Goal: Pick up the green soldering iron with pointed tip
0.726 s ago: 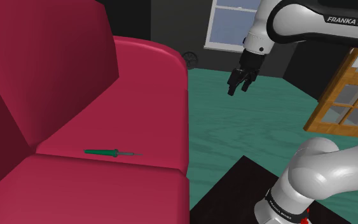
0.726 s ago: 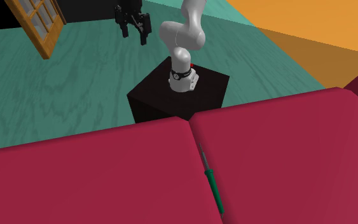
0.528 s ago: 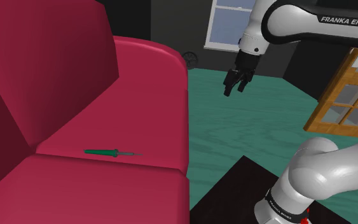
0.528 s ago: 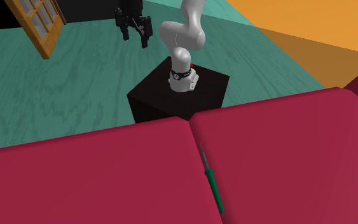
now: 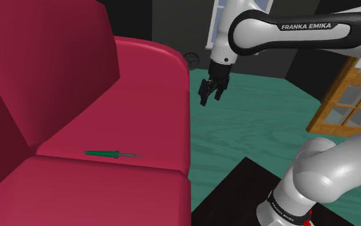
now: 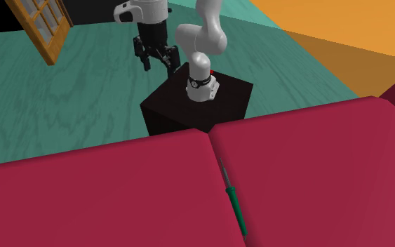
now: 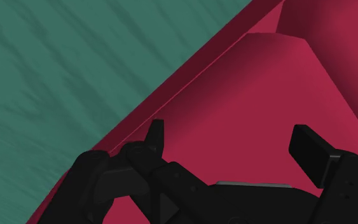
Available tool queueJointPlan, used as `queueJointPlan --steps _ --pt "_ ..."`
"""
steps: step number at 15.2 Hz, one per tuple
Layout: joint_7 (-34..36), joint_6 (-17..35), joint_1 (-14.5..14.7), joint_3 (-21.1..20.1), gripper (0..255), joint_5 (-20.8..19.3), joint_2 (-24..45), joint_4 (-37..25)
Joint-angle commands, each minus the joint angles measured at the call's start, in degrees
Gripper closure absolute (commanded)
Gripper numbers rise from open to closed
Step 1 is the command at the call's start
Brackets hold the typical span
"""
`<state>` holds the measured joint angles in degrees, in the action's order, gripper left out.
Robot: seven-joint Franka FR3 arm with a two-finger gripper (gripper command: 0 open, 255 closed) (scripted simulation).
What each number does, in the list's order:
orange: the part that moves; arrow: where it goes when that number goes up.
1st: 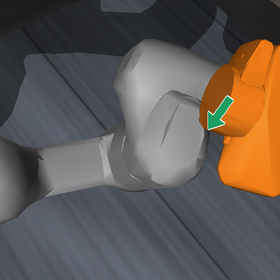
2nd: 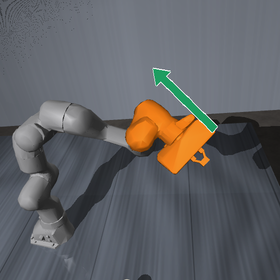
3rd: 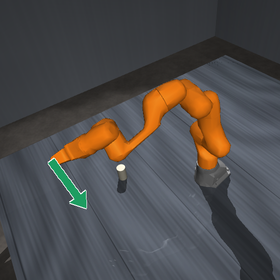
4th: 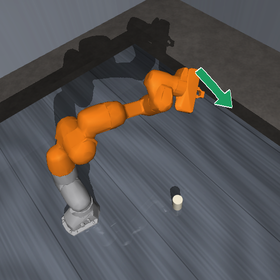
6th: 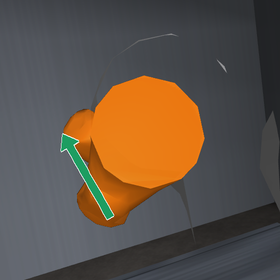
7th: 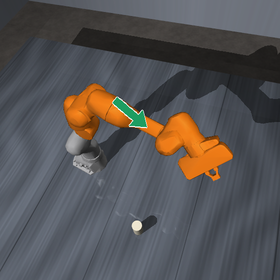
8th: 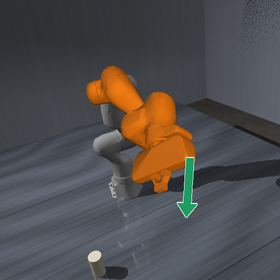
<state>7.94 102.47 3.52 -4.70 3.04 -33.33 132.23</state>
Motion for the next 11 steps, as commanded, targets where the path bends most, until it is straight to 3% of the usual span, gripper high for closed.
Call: queueJointPlan --steps 1,11 --pt "0.47 1.72 0.85 -1.17 0 0.73 3.22 -1.0" --pt "3.95 7.81 4.79 -7.53 0 2.3 21.38 -10.72"
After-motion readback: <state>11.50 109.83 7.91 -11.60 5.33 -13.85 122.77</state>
